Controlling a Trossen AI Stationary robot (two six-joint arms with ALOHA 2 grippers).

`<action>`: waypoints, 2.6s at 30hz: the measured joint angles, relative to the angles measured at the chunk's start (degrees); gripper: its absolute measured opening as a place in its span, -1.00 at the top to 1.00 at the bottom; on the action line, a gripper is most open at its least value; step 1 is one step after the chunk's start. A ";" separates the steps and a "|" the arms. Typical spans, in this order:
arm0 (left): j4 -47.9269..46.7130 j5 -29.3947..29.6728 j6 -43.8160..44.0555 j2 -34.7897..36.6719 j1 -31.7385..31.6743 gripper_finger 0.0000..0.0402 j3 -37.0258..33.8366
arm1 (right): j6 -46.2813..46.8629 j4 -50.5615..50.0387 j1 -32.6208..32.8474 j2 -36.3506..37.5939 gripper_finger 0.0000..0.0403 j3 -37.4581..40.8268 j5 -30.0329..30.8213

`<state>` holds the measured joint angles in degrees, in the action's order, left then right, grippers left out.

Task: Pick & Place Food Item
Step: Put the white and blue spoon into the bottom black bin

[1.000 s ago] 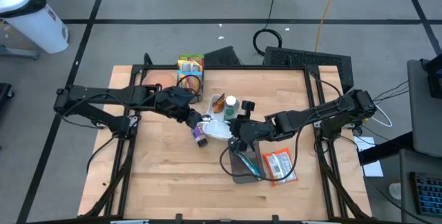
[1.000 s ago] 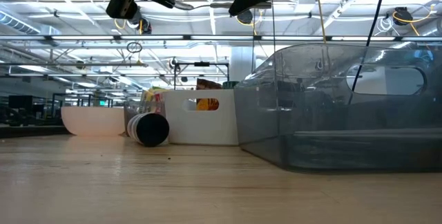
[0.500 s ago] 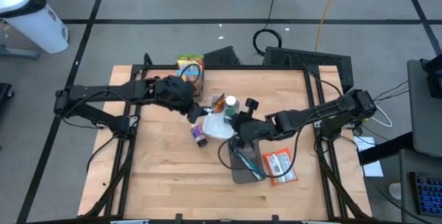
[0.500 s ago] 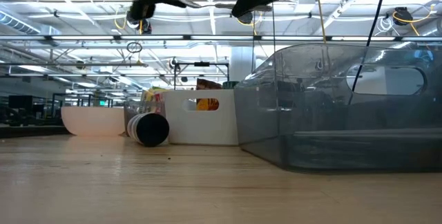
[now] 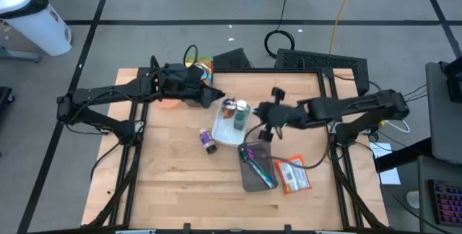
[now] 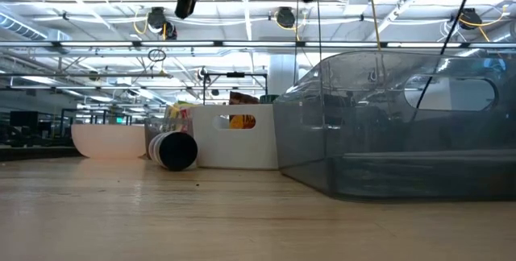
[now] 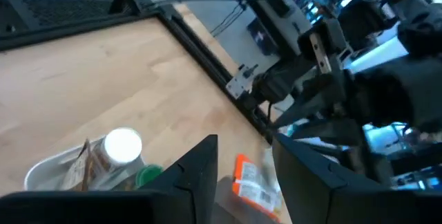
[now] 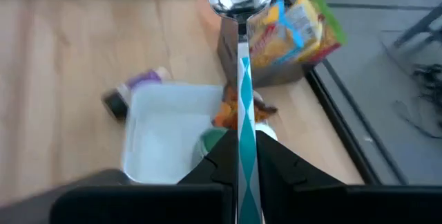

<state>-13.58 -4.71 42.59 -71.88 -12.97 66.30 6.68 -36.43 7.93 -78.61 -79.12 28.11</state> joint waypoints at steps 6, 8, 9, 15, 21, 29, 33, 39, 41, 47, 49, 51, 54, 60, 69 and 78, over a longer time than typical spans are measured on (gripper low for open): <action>1.85 4.48 -0.04 -0.02 1.14 0.30 0.00 | 4.77 1.14 -2.90 6.96 0.92 0.70 -4.13; 2.67 4.54 -1.68 -0.02 1.37 0.29 0.00 | 7.91 2.08 -3.04 8.82 0.92 2.37 -4.21; 2.91 3.94 -2.77 0.05 1.38 0.28 0.00 | 10.29 2.54 -3.00 9.68 0.92 3.50 -4.26; 0.33 -5.79 -9.57 3.78 -0.17 0.28 0.00 | 30.14 14.51 1.57 12.54 0.92 13.95 -2.90; -8.05 -7.45 -19.32 11.28 -2.64 0.28 -0.02 | 48.42 25.96 11.83 7.62 0.92 20.65 6.01; -15.91 -7.27 -25.55 18.40 -7.67 0.28 -0.02 | 62.25 24.14 20.23 -4.66 0.92 15.06 10.63; -19.21 -7.25 -25.72 19.20 -8.74 0.28 -0.02 | 62.76 16.86 21.06 -8.92 0.92 7.86 5.76; -22.37 -7.26 -24.46 18.61 -8.47 0.28 -0.02 | 66.31 -2.53 22.22 -12.14 0.92 -2.72 -4.22; -22.97 -7.22 -24.20 18.02 -7.92 0.28 -0.02 | 69.46 -5.21 22.81 -12.30 0.92 -4.07 -7.04; -23.35 -6.35 -23.55 16.68 -6.33 0.28 -0.04 | 81.71 -6.87 25.87 -13.89 0.92 -4.15 -6.56; -23.62 -5.12 -22.97 16.08 -5.81 0.28 -0.06 | 84.61 -8.28 27.13 -15.13 0.92 -4.15 -5.58; -23.54 -4.13 -22.91 15.25 -5.19 0.28 -0.07 | 86.97 -9.36 27.71 -16.58 0.92 -4.15 -5.59; -23.56 -3.28 -22.88 14.17 -4.69 0.28 -0.07 | 89.05 -11.09 28.36 -18.62 0.92 -4.10 -5.59; -23.18 -3.25 -22.75 11.95 -3.50 0.28 -0.09 | 88.98 -11.57 27.39 -21.11 0.92 -4.08 -4.14; -23.08 -3.28 -22.36 11.43 -2.24 0.28 -0.09 | 83.81 -11.45 24.66 -24.42 0.92 -4.09 -6.09; -23.07 -3.33 -20.79 11.45 -2.25 0.28 -0.09 | 80.13 -10.28 22.62 -24.50 0.92 -1.28 -8.34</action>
<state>-36.64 -8.04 21.80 -60.42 -15.22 66.22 86.80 -46.72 30.55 -103.11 -80.39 19.78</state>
